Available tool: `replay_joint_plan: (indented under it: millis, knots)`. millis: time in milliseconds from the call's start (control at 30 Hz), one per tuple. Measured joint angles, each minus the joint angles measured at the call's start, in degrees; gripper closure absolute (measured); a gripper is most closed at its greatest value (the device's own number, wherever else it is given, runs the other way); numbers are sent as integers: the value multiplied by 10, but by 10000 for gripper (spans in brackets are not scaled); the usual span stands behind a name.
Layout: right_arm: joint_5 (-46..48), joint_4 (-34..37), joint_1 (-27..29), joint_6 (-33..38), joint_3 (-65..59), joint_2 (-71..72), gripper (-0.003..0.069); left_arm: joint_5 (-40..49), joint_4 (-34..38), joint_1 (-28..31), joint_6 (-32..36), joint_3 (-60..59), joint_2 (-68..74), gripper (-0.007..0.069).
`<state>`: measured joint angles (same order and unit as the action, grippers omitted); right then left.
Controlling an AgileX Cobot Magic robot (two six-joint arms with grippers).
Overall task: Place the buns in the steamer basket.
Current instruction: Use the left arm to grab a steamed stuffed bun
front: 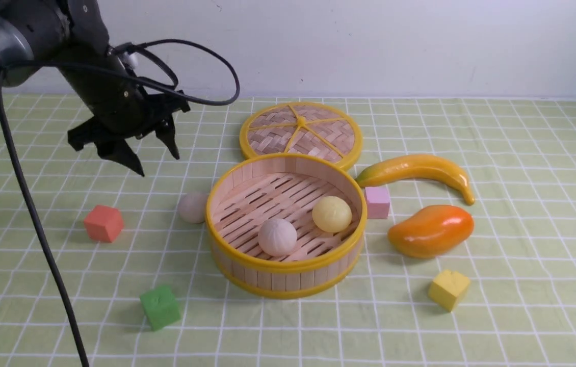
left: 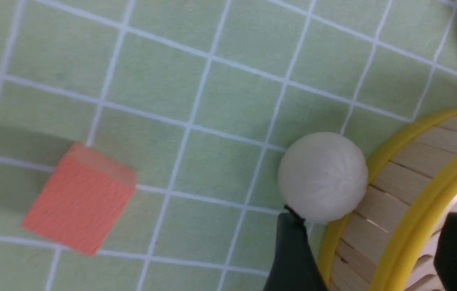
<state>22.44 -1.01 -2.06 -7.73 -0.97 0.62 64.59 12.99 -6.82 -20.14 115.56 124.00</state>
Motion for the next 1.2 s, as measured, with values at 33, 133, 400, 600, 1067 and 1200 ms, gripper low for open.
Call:
replay_joint_plan:
  millis: [33,133,400,600,1067,1200]
  knots:
    - [0,0,0,0,0,0,420,-2,0,0,0,0,0,187]
    - [0,0,0,0,0,0,420,-17,40,0,15,0,29,217]
    - [0,0,0,0,0,0,420,-9,53,0,19,-1,74,272]
    - [0,0,0,0,0,0,420,-19,57,0,19,-1,76,280]
    - [0,0,0,0,0,0,420,54,-74,-22,21,100,73,281]
    - [0,0,0,0,0,0,420,58,-122,-52,23,113,74,281]
